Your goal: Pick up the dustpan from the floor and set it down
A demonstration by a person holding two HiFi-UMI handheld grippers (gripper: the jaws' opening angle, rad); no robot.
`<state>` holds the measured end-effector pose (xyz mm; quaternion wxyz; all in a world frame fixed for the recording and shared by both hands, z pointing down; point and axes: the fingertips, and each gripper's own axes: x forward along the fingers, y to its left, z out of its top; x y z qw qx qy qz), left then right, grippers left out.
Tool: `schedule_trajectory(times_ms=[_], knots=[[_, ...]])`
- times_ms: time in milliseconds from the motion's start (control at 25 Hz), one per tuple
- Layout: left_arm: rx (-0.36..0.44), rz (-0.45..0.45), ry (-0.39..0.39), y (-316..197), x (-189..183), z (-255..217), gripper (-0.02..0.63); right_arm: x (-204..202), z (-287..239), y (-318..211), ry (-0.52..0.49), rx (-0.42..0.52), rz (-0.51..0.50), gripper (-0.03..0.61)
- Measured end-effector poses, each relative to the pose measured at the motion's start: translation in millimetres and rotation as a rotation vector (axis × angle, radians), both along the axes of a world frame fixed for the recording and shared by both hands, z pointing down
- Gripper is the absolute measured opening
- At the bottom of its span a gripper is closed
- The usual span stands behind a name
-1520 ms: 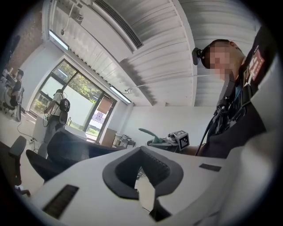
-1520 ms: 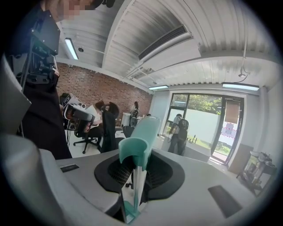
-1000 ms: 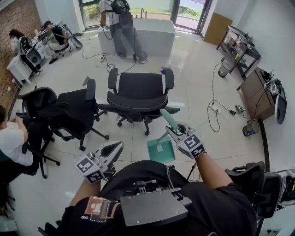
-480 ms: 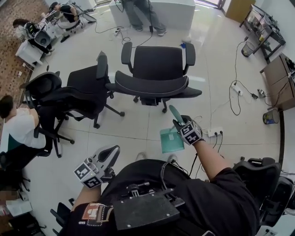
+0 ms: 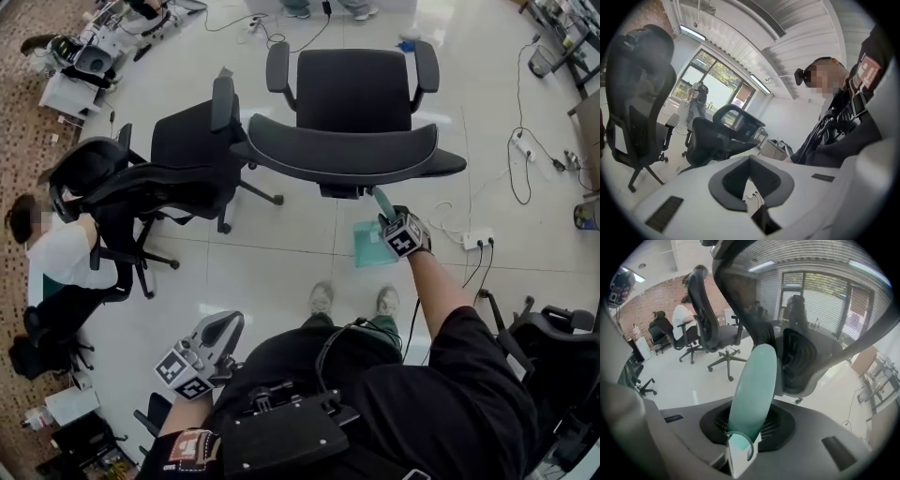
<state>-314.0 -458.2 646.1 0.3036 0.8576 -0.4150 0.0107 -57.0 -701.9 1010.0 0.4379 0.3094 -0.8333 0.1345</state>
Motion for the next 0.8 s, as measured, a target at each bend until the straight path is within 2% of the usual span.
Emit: schedule_trajectory(times_ms=[280,560,600,640,800], knots=[[-0.052,-0.053,-0.016,8.7,-35.9,29.6,0.008,-9.8,64.7,-8.9,0.093,0.001,-0.007,0.098],[-0.09,-0.086,-0.025,19.0,-54.8,50.2,0.008,-3.5,90.4,-35.6,0.082,0.008,0.121,0.096],[-0.089,-0.084,-0.027,20.1,-54.2,49.8,0.008,-0.6,91.1,-37.2,0.089,0.003,0.132,0.11],[-0.087,-0.08,-0.03,20.8,-53.0,48.3,0.008,2.5,89.3,-38.3,0.09,0.002,0.143,0.155],[-0.055,-0.061,-0.037,19.9,-44.4,31.5,0.008,11.0,64.3,-35.3,0.061,0.014,0.164,0.192]])
